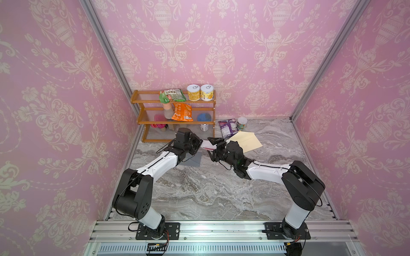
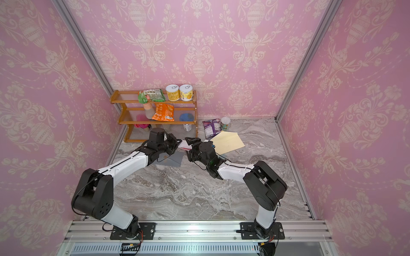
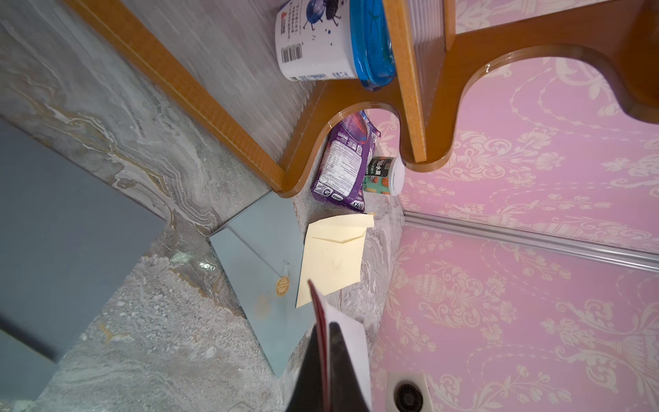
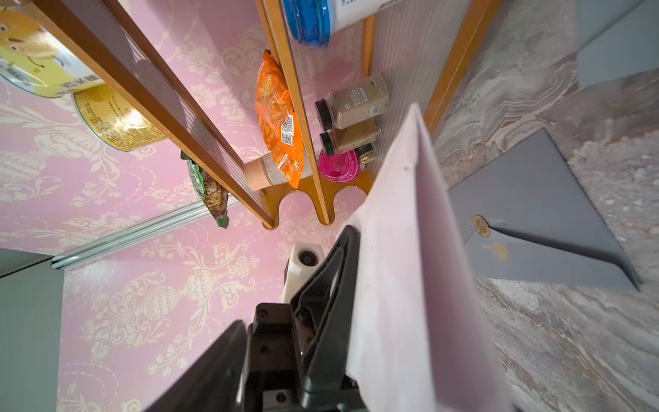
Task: Fold the letter paper in half and place it into the envelope
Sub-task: Fold the letter paper.
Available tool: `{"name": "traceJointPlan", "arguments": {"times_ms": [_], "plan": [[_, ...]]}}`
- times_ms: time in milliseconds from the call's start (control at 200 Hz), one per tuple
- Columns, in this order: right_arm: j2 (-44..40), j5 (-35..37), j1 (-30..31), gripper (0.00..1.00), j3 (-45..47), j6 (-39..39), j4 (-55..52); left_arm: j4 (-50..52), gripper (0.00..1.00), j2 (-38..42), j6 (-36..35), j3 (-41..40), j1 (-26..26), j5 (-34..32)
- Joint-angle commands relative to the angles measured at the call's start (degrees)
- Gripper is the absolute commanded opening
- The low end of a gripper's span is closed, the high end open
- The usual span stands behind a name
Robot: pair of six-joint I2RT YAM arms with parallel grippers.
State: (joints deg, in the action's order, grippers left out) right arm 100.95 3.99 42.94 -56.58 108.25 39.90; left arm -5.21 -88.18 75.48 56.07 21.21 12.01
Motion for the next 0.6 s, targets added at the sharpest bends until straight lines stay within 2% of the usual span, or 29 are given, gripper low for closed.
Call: {"name": "traceJointPlan", "arguments": {"times_ms": [0,85,235,265,300,315,335,350,360,440,595], "plan": [[-0.6,6.5,0.8,0.55,-1.9,1.5,-2.0,-2.5,0.0,3.2,3.8,-2.4,1.9,-10.4],[-0.7,6.9,0.9,0.48,-2.6,1.4,-3.8,-3.0,0.0,3.9,3.8,-3.1,2.2,-11.5],[0.2,6.5,0.9,0.25,-2.6,2.2,-3.8,-3.3,0.02,3.5,2.6,-2.4,2.2,-11.0],[0.4,6.5,0.9,0.19,-2.5,2.2,-3.4,-3.7,0.13,3.4,2.1,-2.2,2.2,-10.5],[0.5,6.6,0.8,0.11,-2.2,2.0,-3.0,-3.7,0.43,3.3,1.2,-1.8,2.2,-10.0],[0.5,6.5,0.8,0.08,-2.0,1.9,-2.9,-3.3,0.63,3.2,0.9,-1.6,2.2,-9.7],[0.5,6.3,0.5,0.03,-2.0,1.7,-3.0,-2.3,0.83,3.3,0.2,-1.2,2.2,-9.5],[0.3,5.9,0.4,0.0,-2.0,1.3,-3.3,-1.2,0.95,3.5,-0.3,-0.9,2.2,-9.2],[0.2,5.6,0.2,0.0,-2.1,1.1,-3.5,-0.3,0.98,3.5,-0.8,-0.6,2.2,-9.0],[-0.2,2.4,-1.2,0.0,-2.3,-1.0,-4.6,5.1,0.99,5.1,-5.0,0.1,2.1,-8.0],[-1.6,-4.7,-4.6,0.0,-1.5,-4.9,-4.3,8.4,0.99,8.2,-10.2,-2.8,-0.5,-5.1]]}}
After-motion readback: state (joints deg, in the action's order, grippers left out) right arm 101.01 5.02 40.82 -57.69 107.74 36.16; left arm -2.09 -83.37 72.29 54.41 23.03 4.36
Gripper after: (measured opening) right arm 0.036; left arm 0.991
